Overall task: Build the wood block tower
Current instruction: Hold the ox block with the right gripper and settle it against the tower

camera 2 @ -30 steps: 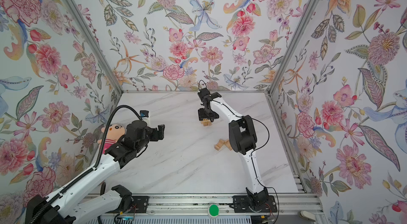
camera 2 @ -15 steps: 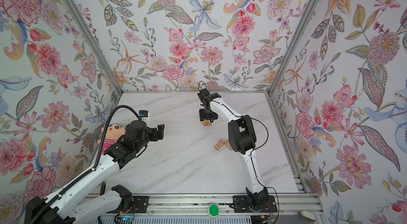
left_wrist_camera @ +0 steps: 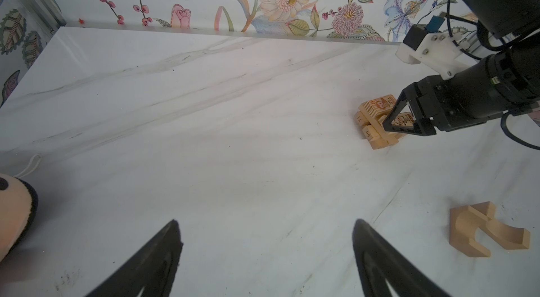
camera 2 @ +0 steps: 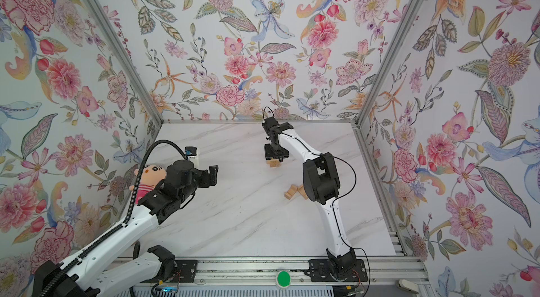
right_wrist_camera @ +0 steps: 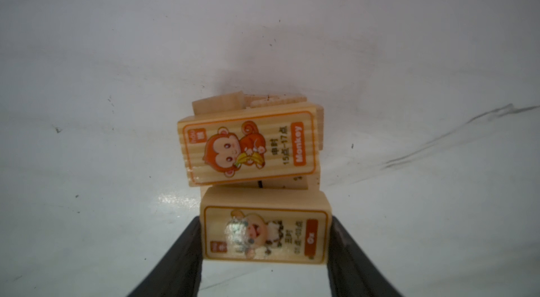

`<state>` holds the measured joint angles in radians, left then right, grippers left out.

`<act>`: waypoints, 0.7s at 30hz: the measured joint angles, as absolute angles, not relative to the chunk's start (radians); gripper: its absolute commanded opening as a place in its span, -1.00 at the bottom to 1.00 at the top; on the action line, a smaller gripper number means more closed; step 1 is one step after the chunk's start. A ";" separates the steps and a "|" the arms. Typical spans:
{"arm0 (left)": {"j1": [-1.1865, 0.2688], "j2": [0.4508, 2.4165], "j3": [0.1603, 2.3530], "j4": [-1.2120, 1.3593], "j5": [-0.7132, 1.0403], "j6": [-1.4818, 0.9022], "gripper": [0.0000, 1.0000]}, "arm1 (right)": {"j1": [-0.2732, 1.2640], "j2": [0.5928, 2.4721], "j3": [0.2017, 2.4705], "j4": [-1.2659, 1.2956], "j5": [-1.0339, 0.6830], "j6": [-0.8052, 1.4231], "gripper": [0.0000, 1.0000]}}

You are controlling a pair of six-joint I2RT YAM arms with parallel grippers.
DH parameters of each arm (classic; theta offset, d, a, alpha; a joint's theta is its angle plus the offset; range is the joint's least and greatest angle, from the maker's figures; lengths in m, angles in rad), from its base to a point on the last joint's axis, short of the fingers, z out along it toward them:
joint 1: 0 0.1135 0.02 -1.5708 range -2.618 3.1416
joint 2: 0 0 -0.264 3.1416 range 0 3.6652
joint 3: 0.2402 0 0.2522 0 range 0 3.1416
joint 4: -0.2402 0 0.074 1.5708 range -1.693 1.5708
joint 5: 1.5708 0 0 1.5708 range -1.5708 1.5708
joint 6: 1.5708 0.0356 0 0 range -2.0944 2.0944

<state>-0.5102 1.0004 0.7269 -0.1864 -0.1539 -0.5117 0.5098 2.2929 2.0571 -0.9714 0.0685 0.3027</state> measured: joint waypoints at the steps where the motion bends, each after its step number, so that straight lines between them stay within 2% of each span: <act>1: -0.510 1.000 0.727 -0.186 -0.152 -0.512 0.85 | 0.510 2.293 2.062 -0.973 0.068 0.300 0.10; 21: -0.509 1.002 0.727 -0.186 -0.138 -0.512 0.85 | 0.508 2.300 2.138 -1.003 0.059 0.237 0.10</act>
<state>-0.5095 1.0023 0.7269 -0.1864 -0.1379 -0.5121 0.5076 2.2997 2.1376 -1.0031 0.0593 0.2375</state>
